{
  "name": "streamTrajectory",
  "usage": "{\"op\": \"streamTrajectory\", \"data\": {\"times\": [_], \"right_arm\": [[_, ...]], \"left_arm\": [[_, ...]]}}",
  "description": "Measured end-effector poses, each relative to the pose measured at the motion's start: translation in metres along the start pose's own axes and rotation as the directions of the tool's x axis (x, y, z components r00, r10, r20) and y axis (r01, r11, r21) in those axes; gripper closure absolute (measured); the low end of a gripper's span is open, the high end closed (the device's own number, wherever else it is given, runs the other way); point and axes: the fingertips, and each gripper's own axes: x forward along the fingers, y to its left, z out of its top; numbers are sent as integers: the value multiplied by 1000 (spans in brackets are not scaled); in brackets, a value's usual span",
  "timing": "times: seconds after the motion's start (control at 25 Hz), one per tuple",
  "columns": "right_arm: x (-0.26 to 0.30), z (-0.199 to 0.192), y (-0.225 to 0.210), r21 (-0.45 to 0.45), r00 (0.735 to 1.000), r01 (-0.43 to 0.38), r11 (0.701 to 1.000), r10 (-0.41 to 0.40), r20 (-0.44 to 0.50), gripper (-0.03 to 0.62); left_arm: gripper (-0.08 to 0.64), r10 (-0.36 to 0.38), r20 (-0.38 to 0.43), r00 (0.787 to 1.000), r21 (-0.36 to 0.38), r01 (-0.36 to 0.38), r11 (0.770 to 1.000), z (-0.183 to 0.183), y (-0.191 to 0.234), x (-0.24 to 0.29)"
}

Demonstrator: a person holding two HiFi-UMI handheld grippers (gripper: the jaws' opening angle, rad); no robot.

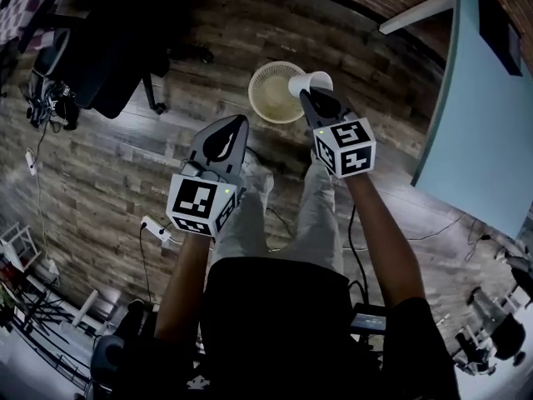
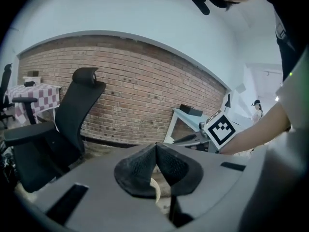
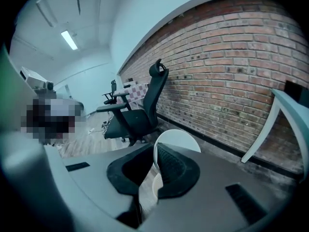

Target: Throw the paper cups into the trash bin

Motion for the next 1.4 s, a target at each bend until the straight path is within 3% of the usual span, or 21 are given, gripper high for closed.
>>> {"op": "streamTrajectory", "data": {"times": [0.4,0.8,1.4], "right_arm": [[58,-96,-19,106,997,33,994,-25,-76,565],[137,-213,-27,207,985,38,978,-2,-175,565],[224,-339,-37,272,958,103,957,-22,-285,565]], "left_arm": [[560,-90,-95,991,-12,89,996,-85,5,53],[560,-82,-179,980,-67,71,995,-164,27,90],[560,-81,-242,967,-82,63,995,-257,61,119]]}}
